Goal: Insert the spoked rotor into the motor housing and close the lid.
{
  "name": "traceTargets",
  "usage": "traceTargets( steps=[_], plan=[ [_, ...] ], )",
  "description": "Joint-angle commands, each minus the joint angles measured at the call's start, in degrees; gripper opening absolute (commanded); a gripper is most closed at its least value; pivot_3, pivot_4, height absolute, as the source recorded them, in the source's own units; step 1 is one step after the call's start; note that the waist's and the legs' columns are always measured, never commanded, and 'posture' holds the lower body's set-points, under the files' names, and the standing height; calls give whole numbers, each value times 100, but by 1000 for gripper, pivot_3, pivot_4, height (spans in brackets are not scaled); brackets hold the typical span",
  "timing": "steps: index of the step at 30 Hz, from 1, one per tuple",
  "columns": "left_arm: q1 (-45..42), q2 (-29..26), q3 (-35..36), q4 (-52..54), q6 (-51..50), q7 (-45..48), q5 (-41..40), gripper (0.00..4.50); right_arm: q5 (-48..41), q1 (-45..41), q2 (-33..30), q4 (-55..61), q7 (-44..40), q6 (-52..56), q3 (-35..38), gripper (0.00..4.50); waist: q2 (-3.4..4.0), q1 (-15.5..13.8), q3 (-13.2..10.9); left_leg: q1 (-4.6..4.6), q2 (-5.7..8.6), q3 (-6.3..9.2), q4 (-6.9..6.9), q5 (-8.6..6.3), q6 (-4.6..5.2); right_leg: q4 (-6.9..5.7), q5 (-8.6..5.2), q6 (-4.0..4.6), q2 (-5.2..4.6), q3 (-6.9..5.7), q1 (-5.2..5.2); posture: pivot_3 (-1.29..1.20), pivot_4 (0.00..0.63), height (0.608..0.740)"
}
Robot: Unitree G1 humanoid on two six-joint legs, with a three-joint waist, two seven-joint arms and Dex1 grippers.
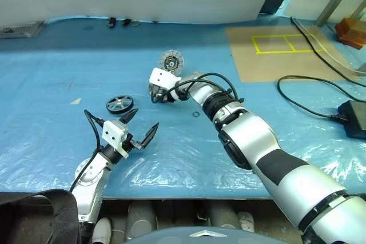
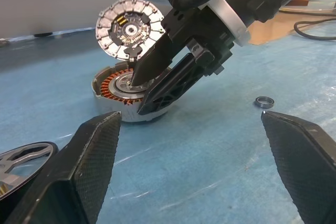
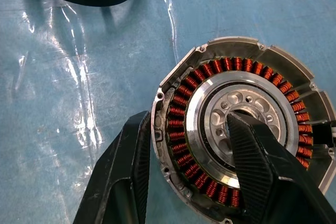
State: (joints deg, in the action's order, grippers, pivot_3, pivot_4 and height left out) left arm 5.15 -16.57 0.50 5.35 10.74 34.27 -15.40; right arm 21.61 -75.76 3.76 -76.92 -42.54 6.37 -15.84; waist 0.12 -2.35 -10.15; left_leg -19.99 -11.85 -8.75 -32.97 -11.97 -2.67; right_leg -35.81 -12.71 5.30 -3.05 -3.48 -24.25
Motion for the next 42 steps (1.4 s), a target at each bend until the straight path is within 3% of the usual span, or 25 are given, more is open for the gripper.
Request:
traceTargets(
  steps=[1,15,23,30,39,42],
  plan=[
    [12,-36,30,135,22,12,-25,4500,219,76,-7,-134,-265,-10,-220,1866,1,0,1,1,0,0,0,0,0,0,0,0,0,0,4,0,150,740],
    [-94,-125,64,108,-72,203,-174,4500,85,277,-498,487,-2784,-726,-558,1864,2,-1,1,-4,0,1,-1,-1,2,6,0,1,0,1,2,0,150,740],
    [-70,-205,94,195,-183,336,-284,4500,40,1534,-1029,2366,-3977,-443,-1057,1864,0,-7,15,-3,-1,1,0,0,3,7,0,1,0,1,8,0,150,740],
    [-16,-290,105,197,-241,456,-368,4500,-203,2352,-1300,4349,-4178,707,-1186,1864,-4,-8,25,10,0,2,0,0,3,8,-1,-1,0,1,31,0,150,740],
    [-78,-357,115,124,-275,556,-419,4500,-311,2270,-1344,4354,-3648,721,-1182,1864,-5,6,26,13,1,2,3,0,2,12,-1,-2,1,3,33,0,150,740],
    [-81,-354,108,100,-273,573,-406,4500,-491,2296,-1381,4546,-3669,713,-1135,2802,-5,7,26,17,1,2,2,0,2,8,-1,-2,2,4,33,0,150,740]
  ],
)
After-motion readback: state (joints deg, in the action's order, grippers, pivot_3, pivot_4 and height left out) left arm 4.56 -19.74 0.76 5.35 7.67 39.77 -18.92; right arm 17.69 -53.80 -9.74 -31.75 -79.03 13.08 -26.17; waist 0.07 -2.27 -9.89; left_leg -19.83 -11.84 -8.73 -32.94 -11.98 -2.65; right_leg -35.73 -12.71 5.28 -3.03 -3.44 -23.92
